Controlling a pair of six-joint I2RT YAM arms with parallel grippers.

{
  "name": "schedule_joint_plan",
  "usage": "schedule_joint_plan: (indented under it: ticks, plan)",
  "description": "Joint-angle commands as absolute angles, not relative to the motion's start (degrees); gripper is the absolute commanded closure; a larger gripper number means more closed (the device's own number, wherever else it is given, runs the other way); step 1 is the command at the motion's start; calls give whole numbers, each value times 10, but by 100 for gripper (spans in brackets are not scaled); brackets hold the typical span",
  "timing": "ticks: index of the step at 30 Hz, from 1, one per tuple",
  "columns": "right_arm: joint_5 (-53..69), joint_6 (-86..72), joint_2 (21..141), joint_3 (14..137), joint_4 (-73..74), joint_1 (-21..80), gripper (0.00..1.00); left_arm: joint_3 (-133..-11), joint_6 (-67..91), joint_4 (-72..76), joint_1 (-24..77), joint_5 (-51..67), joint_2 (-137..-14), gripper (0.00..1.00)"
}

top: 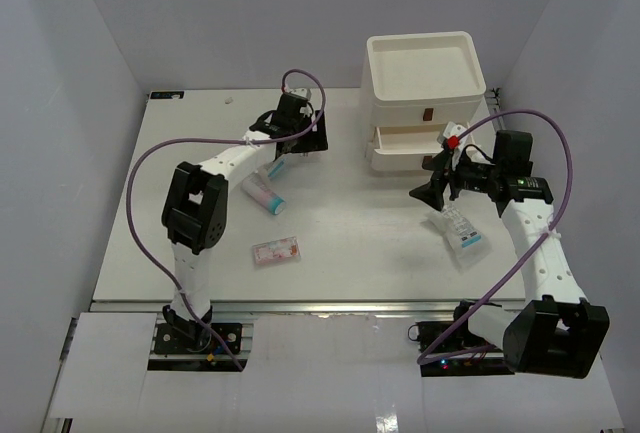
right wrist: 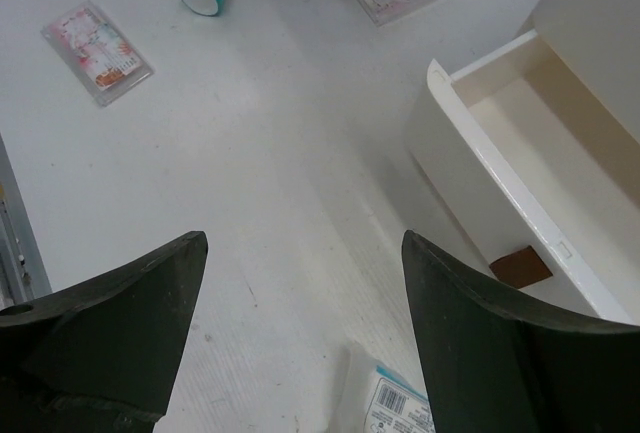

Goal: Organize the makeup

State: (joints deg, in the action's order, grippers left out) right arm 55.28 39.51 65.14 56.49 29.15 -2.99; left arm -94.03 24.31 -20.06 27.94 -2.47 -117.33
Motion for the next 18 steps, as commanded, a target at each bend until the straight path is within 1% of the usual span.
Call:
schedule_joint_plan:
  ticks: [1, 8, 18]
  plan:
    - [543, 393, 643, 598, 316, -46, 14, -1037, 195, -240, 277, -97, -1214, 6]
    - [550, 378, 645, 602, 313, -61, 14, -1144, 153, -260, 277, -113, -1295, 4]
    - [551, 361, 652, 594, 300, -78, 14, -1169, 139, -267, 277, -125, -1337, 3]
